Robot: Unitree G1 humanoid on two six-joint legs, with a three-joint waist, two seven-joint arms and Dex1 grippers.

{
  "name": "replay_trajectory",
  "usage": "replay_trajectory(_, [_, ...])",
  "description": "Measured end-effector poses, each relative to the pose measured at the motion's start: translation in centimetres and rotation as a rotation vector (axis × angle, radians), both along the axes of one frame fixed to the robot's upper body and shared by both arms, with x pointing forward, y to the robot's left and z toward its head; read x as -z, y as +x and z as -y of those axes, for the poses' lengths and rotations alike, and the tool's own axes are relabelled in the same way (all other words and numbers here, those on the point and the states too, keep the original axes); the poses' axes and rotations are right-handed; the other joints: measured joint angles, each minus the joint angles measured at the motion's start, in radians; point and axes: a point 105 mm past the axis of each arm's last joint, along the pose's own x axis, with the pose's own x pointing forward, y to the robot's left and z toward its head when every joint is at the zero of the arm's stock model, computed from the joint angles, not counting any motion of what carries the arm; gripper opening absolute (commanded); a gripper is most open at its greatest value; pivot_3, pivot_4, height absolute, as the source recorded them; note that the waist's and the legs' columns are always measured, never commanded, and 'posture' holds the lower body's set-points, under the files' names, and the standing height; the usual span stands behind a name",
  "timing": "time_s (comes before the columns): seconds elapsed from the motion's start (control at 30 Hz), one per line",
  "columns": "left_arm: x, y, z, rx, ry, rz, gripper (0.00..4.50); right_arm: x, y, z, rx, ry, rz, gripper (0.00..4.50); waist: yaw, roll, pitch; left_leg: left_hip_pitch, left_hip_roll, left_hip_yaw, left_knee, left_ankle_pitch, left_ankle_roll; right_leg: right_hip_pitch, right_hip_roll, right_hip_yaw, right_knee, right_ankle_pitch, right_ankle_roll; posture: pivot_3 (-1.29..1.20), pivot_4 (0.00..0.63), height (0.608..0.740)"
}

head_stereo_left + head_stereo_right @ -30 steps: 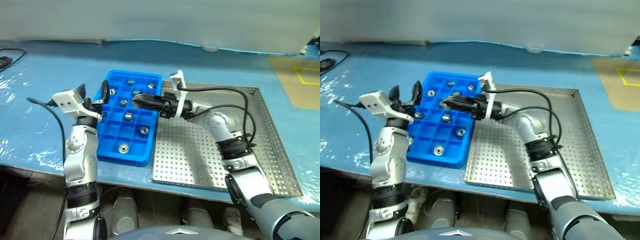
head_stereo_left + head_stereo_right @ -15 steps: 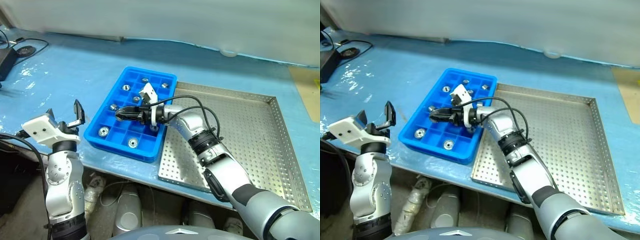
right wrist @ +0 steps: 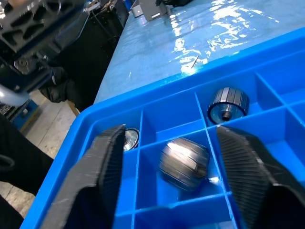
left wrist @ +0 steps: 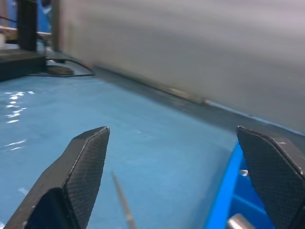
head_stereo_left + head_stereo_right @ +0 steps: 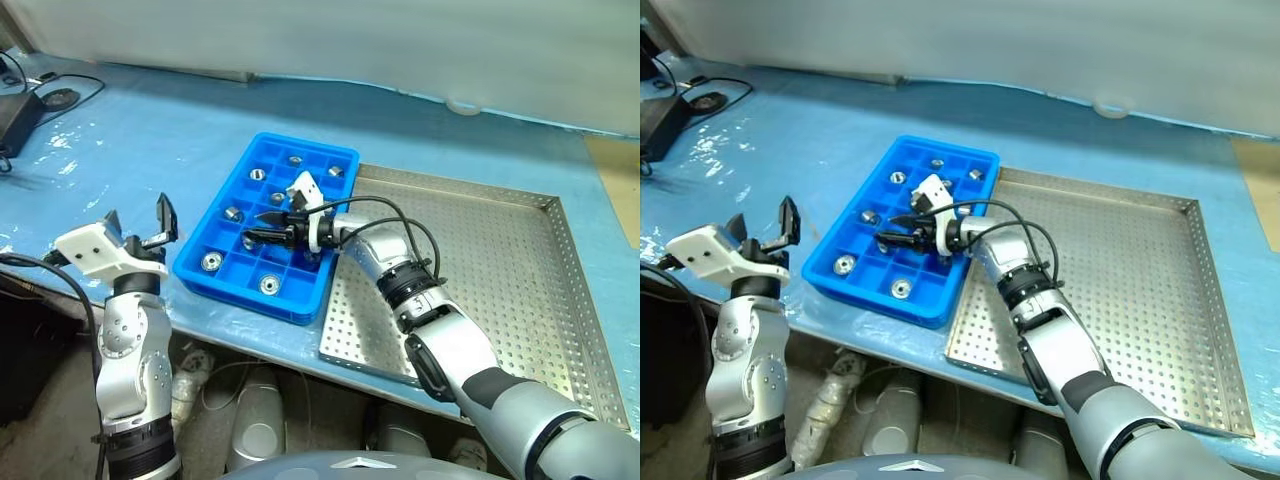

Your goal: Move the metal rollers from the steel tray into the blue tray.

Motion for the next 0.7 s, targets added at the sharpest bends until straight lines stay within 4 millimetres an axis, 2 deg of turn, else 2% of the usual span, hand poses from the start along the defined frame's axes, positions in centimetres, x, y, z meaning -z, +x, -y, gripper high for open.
replay_trajectory(0.1, [-2.3,1.4,2.0,0.104,0.051,0.065,4.50,-0.4,0.1,0.2,0.010,0.031,0.003,3.53,-0.003,0.000,0.000,0.000,0.000,0.000,0.001,0.001,-0.001,0.000,0.000,0.000,0.001,0.001,-0.002,0.37,0.150,0.740])
replay_trajectory(0.2, [-3.1,2.6,3.7,0.193,0.059,0.089,4.50,-1.9,0.6,1.0,0.036,0.070,0.039,3.53,-0.011,0.000,0.000,0.001,0.000,0.000,0.001,0.002,-0.002,-0.001,0.000,0.001,0.002,0.002,-0.002,0.31,0.150,0.740])
replay_trajectory(0.3, [-3.8,3.8,5.6,0.303,0.093,0.105,4.50,-3.4,1.6,2.7,0.113,0.120,0.059,3.53,-0.021,0.000,0.000,0.001,0.000,0.000,0.002,0.003,-0.004,-0.002,0.000,0.001,0.007,0.001,-0.002,0.22,0.150,0.740])
replay_trajectory(0.4, [-4.6,5.0,8.1,0.441,0.129,0.128,4.50,-4.2,3.3,5.8,0.247,0.098,0.126,3.53,-0.037,0.000,0.000,0.002,-0.001,0.001,0.004,0.005,-0.008,-0.002,-0.001,0.003,0.012,0.001,-0.003,0.14,0.150,0.740])
replay_trajectory(0.47, [-4.1,5.5,9.2,0.512,0.133,0.115,4.50,-4.1,3.9,7.9,0.327,0.068,0.162,3.53,-0.061,0.000,0.000,0.003,-0.001,0.001,0.004,0.006,-0.009,-0.002,-0.001,0.004,0.013,0.001,-0.003,0.03,0.150,0.740])
replay_trajectory(0.57, [-3.1,6.4,11.2,0.632,0.129,0.083,4.50,-3.3,4.0,11.5,0.435,0.017,0.199,3.53,-0.091,0.000,0.000,0.004,-0.001,0.001,0.004,0.007,-0.010,-0.002,-0.001,0.004,0.013,0.001,-0.003,0.03,0.150,0.740])
replay_trajectory(0.6, [-2.9,6.6,11.9,0.673,0.134,0.079,4.50,-3.0,3.9,12.7,0.471,-0.004,0.209,3.53,-0.105,0.000,0.000,0.004,-0.001,0.001,0.004,0.007,-0.010,-0.002,-0.001,0.004,0.014,0.001,-0.003,-0.06,0.150,0.740])
replay_trajectory(0.7, [-2.4,7.1,14.6,0.815,0.177,0.067,4.50,-2.5,3.1,15.8,0.565,-0.053,0.241,3.53,-0.138,0.000,0.000,0.005,-0.002,0.002,0.004,0.008,-0.009,-0.002,0.000,0.006,0.013,0.001,-0.003,-0.06,0.150,0.740])
